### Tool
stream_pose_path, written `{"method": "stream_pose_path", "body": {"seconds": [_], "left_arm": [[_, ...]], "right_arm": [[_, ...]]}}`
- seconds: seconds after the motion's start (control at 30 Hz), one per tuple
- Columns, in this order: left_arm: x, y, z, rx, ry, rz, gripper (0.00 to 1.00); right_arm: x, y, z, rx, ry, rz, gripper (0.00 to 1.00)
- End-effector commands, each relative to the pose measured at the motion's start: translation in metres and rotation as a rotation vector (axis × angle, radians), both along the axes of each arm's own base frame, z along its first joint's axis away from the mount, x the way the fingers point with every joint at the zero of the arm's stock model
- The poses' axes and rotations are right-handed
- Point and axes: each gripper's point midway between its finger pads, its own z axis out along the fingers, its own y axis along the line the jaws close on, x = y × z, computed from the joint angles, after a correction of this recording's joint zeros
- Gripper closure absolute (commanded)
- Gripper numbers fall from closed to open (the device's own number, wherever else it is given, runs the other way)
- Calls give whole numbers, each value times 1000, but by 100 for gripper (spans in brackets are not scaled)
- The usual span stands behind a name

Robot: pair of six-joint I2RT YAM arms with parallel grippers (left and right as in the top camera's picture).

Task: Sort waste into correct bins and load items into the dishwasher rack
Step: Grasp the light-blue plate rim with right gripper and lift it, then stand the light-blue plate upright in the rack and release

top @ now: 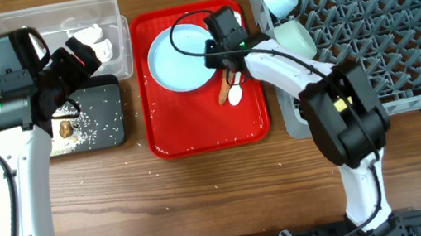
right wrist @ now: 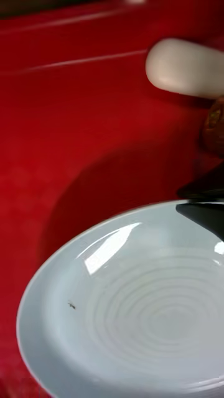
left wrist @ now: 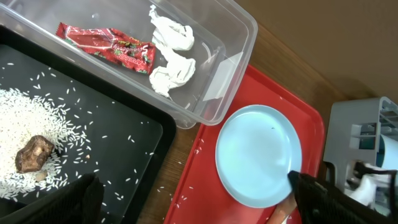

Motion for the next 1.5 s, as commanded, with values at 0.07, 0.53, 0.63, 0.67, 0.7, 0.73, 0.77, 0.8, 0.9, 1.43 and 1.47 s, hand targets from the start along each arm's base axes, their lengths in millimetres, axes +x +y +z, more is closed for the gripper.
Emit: {"method": "stream_pose_path", "body": {"seconds": [0.07, 0.53, 0.63, 0.67, 0.7, 0.73, 0.77, 0.8, 0.9, 1.43, 1.47], "left_arm": [[0, 3, 4, 20, -12, -2, 0], [0, 3, 4, 20, -12, -2, 0], [0, 3, 4, 20, -12, -2, 0], [0, 3, 4, 20, -12, -2, 0], [0, 3, 4, 20, -12, -2, 0], [0, 3, 4, 20, -12, -2, 0], [0, 3, 4, 20, -12, -2, 0], [0, 3, 4, 20, -12, -2, 0], [0, 3, 4, 20, -12, -2, 0], [0, 3, 4, 20, -12, -2, 0], [0, 3, 4, 20, -12, -2, 0]], "right_arm": [[11, -9, 78, -129, -204, 159, 96], [-30, -175, 308, -785, -602, -388, 96], [-48, -224, 337, -969, -577, -554, 96], [-49, -240, 339, -1012, -551, -578, 96], [-49, -252, 338, -1040, -526, -586, 96], [-47, -270, 334, -1065, -491, -585, 96], [-44, -277, 331, -1069, -477, -572, 96], [-37, -286, 325, -1066, -459, -539, 96], [-27, -308, 308, -1097, -398, -485, 96], [49, -315, 218, -1269, -262, -101, 96], [50, -315, 215, -1271, -255, -95, 96]]}}
